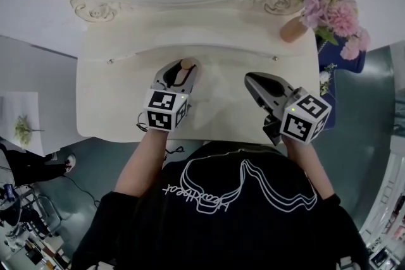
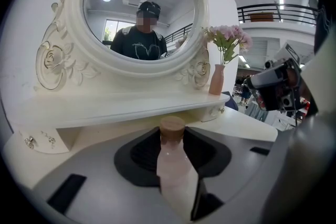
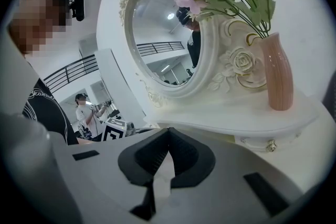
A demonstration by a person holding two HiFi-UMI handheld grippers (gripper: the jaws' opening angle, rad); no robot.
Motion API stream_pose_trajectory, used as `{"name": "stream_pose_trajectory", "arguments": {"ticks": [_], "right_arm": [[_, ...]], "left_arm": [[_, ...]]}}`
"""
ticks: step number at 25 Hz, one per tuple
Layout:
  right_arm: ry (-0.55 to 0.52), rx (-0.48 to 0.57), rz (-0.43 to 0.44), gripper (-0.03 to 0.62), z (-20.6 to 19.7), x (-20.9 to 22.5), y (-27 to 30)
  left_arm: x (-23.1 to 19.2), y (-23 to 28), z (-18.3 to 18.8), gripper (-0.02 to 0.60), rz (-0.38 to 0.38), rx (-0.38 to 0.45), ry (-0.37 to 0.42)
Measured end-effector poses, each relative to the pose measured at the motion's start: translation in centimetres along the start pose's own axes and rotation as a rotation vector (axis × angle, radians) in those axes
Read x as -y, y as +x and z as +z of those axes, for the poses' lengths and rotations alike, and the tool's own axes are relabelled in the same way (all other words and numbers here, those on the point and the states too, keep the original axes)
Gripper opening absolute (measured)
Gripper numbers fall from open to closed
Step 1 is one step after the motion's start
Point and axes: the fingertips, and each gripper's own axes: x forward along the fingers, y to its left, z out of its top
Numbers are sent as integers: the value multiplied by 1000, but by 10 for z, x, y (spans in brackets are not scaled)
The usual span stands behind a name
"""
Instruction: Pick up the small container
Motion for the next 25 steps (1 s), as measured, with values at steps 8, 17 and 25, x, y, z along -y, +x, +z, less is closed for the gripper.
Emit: {"name": "stream_pose_trajectory", "arguments": {"ticks": [8, 17, 25], "right_arm": [[-3, 1, 3, 5, -8, -9, -2], [-24, 30, -3, 5, -6, -21, -9], [-42, 45, 13, 5, -14, -44, -10]], "left_arm": [[4, -18, 15, 139, -3, 22, -6], [22, -54, 38, 140, -43, 63, -32], [43, -97, 51, 140, -78, 91, -23]]}}
